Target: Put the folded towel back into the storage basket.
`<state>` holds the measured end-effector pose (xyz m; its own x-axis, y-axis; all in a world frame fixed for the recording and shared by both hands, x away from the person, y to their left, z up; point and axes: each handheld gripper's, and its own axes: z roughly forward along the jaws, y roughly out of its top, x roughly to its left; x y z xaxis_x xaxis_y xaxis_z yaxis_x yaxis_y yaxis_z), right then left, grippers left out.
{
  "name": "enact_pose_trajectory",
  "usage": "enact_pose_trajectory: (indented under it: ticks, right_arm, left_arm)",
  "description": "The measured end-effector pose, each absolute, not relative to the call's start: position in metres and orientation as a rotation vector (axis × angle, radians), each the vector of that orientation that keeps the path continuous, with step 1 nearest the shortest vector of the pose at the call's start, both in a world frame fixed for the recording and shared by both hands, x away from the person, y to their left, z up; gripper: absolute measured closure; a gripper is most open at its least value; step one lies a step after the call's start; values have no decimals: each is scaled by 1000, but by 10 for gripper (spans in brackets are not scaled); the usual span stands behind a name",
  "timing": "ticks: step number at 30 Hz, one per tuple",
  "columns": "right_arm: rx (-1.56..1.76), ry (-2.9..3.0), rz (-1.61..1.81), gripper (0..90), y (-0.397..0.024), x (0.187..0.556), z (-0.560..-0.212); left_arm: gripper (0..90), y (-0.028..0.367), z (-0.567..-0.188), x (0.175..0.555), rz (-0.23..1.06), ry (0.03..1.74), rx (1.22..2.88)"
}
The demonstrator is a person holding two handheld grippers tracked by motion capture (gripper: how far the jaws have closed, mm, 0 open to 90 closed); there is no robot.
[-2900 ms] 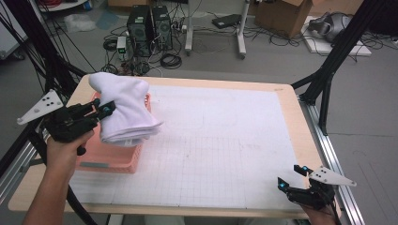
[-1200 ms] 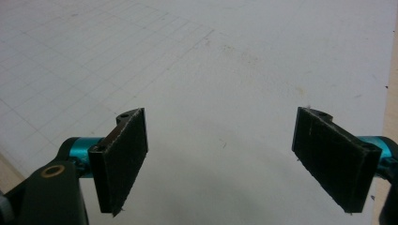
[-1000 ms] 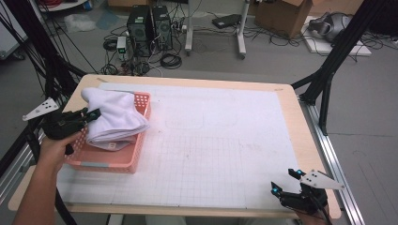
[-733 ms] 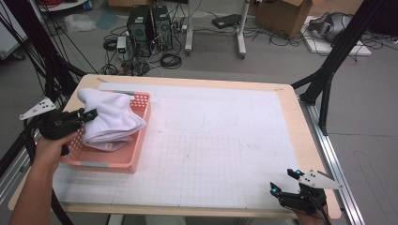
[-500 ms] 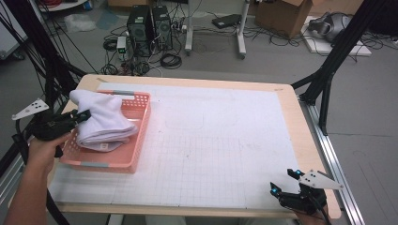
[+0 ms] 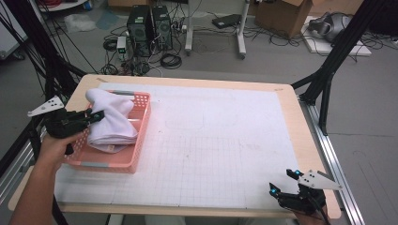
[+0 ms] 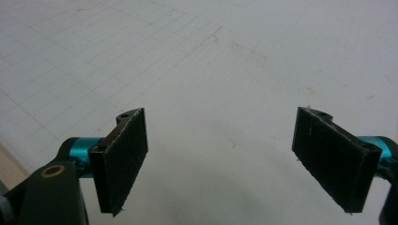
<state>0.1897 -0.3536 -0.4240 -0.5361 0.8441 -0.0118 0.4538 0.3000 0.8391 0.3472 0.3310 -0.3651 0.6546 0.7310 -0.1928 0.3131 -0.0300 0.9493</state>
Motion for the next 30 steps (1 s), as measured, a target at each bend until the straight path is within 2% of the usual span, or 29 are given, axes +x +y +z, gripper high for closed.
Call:
enact_pose_trajectory:
  ticks: [5,6,8,12,14,16,21,24,30]
  right_arm:
    - [1154,2120,1146,175,-352,190,-423]
    - [1153,2120,1146,175,-352,190,-423]
    - [1156,2125,1145,175,-352,190,-424]
    - [1150,2122,1146,175,-353,190,-424]
    - [1152,2119,1151,175,-353,190,-423]
    - [1160,2118,1151,175,-354,191,-424]
    - [1150,2127,1143,175,-351,191,-425]
    - [1148,2123,1147,175,-351,191,-424]
    - [1157,2119,1147,175,-354,191,-425]
  left_arm:
    - [671,328,-375,354,415,953,1652]
    - [629,329,-375,355,418,1005,1643]
    - [471,335,-372,356,416,1134,1584]
    - [359,348,-362,350,487,1278,1530]
    - [363,353,-351,342,594,1289,1460]
    - [369,352,-345,337,638,1285,1454]
    - [390,322,-358,343,588,1282,1680]
    - [413,304,-372,349,622,1327,1767]
    - [364,284,-397,368,637,1420,1966]
